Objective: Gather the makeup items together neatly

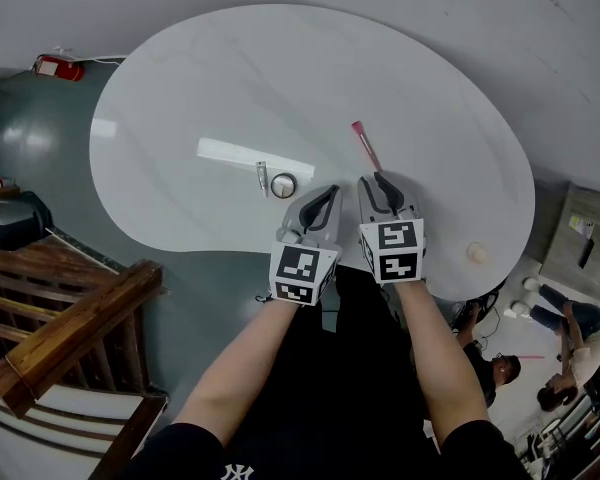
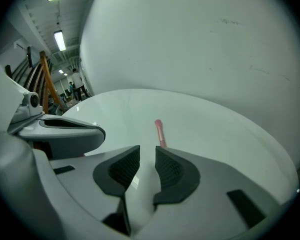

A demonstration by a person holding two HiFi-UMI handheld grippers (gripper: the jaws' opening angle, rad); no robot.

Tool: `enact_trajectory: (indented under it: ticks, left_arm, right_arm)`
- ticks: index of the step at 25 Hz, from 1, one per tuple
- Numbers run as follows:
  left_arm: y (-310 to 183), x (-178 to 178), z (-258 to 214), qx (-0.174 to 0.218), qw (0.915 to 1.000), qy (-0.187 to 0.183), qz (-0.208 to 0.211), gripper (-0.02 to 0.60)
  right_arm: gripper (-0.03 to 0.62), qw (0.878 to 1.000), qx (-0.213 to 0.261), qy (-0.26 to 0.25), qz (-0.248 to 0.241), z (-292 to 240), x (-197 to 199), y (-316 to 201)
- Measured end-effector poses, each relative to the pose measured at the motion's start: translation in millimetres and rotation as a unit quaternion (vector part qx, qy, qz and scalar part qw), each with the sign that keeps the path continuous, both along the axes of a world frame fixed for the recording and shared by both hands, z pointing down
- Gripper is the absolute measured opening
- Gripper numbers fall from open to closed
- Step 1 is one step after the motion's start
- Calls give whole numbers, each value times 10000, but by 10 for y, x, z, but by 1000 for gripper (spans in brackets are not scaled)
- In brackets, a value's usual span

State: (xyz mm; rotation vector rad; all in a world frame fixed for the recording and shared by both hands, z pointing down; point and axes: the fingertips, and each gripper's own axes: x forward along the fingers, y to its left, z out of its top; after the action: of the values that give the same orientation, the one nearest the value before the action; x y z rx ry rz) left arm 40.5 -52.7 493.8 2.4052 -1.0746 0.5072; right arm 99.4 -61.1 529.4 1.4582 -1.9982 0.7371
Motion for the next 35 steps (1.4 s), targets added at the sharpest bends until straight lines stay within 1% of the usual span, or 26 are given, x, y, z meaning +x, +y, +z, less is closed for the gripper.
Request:
enact_trajectory:
  ticks: [7,15,19,22,26,29,35]
  left_arm:
    - [-41,136,62,-3,9999,-120,22,8]
    - [-68,174,108,-41,9998,-204,-48,8]
    - [-87,158,144,-63,9997,-228,-81,8]
    - [-98,152,154,-62,9996,-239,-99,8]
    - [-103,104,155,-77,9996,-247,-141,8]
    - [-99,74,154,-65,9995,-259,-146,8]
    - [-86,16,131,-29,9996,-250,-139,8]
  right_arm:
    - [104,9999,-125,82,52,127,198,-77]
    - [103,9994,-342,10,26,251,255,-129]
    - [83,9988,-487,62,-37,319,241,-130]
    - [50,9981,-587,185,0,346,273,-127]
    - [43,9975,-668,226,37,353,294,-144]
    - [41,9978,-631,157,150,339,292,-132]
    - [40,9967,-602,-200,504,274,259,-89]
